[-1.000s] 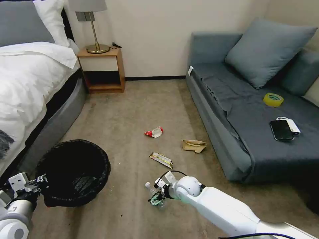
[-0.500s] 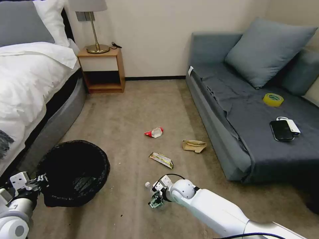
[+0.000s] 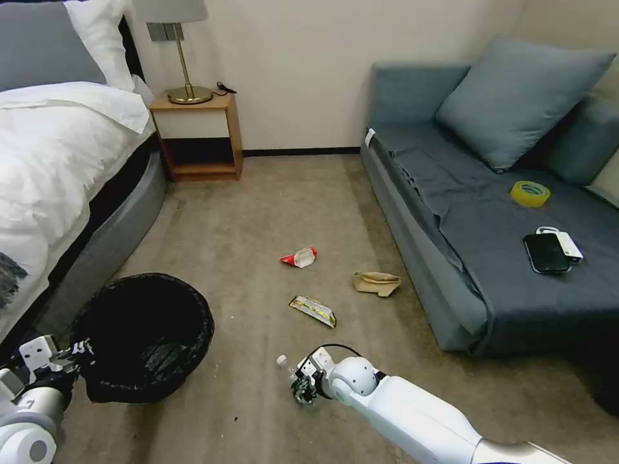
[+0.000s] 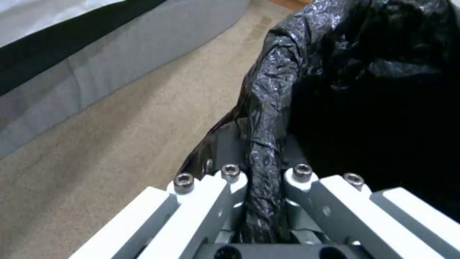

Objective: Pick up the trash bin, then pick up the garbage on the floor and place it into the trash bin.

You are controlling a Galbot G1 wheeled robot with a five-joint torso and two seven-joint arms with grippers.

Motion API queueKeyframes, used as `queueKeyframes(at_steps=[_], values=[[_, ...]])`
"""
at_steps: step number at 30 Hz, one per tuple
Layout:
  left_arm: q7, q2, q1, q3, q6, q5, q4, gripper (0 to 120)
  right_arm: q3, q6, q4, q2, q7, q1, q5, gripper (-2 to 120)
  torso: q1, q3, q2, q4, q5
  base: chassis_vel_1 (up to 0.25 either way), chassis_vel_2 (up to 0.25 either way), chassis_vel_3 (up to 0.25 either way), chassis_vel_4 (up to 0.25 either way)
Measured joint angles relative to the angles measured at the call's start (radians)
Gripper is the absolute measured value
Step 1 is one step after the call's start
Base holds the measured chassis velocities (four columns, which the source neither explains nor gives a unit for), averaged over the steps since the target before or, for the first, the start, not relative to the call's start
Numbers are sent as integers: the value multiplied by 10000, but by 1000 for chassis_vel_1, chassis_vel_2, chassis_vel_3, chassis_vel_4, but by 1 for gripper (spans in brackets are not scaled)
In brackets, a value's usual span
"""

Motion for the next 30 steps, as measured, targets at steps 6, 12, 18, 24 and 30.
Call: queueKeyframes(at_steps=[6,12,18,24,30], values=[[3,-3,43,76,-3,16,-20,4,625,-15,302,-88,138,-91,5,20,0,0,0,1,1,0,0,0,0],[-3,26,70,369,-3,37,6,4,1645,86,1180,-542,528,-78,228,16,0,0,-1,0,-2,0,0,0,0],[-84,89,-31,831,101,41,58,4,2961,328,2702,-1147,1053,88,903,16,0,1,0,-1,1,0,0,0,0],[-317,40,-220,1679,302,73,93,4,3623,1045,5304,-2279,1530,553,2478,16,0,0,0,-1,-1,0,0,0,0],[-482,-124,-348,2128,384,292,-23,4,3357,1265,7324,-2892,1920,681,3382,16,0,0,0,-1,1,0,0,0,0]])
